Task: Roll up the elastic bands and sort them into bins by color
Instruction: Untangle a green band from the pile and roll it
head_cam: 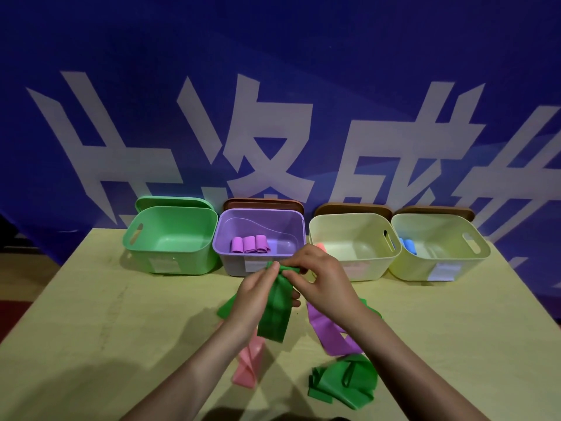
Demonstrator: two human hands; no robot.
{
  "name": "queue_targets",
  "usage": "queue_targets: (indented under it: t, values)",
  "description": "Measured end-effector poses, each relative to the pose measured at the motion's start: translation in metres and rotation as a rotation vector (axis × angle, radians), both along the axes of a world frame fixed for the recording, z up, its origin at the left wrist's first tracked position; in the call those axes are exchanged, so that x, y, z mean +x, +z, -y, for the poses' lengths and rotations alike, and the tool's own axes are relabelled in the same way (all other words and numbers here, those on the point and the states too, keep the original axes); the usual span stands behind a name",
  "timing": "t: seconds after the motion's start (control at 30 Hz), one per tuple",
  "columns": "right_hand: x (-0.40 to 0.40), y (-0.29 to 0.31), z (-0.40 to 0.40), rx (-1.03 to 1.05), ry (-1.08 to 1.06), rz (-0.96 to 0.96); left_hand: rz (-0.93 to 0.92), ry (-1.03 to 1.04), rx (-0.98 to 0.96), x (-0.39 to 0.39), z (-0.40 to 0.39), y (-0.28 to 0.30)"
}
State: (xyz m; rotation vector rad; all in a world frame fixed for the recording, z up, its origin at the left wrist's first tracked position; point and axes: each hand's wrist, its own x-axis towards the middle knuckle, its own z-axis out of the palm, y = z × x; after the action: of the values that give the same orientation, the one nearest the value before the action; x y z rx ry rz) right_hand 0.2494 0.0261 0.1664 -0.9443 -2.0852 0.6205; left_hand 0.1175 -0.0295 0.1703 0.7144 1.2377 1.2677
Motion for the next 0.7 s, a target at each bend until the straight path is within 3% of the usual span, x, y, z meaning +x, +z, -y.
queue_targets:
  t: [0.13, 0.27, 0.4, 0.7]
  values:
    - [0.005, 0.006, 0.003, -0.139, 0.093, -0.057, -0.021, 0.000, 0.033, -0.002, 0.002, -0.002]
    - [0.006, 0.002, 0.003, -0.360, 0.000, -0.233, -0.008, -0.032, 0.034, -0.003, 0.003, -0.002]
    - [0.004, -0.001, 0.006, -0.468, 0.015, -0.279, -0.018, -0.043, 0.034, -0.001, 0.004, -0.004]
    - [0.008, -0.009, 0.006, -0.053, -0.114, -0.169, -0.067, 0.003, -0.009, 0.007, 0.000, -0.003]
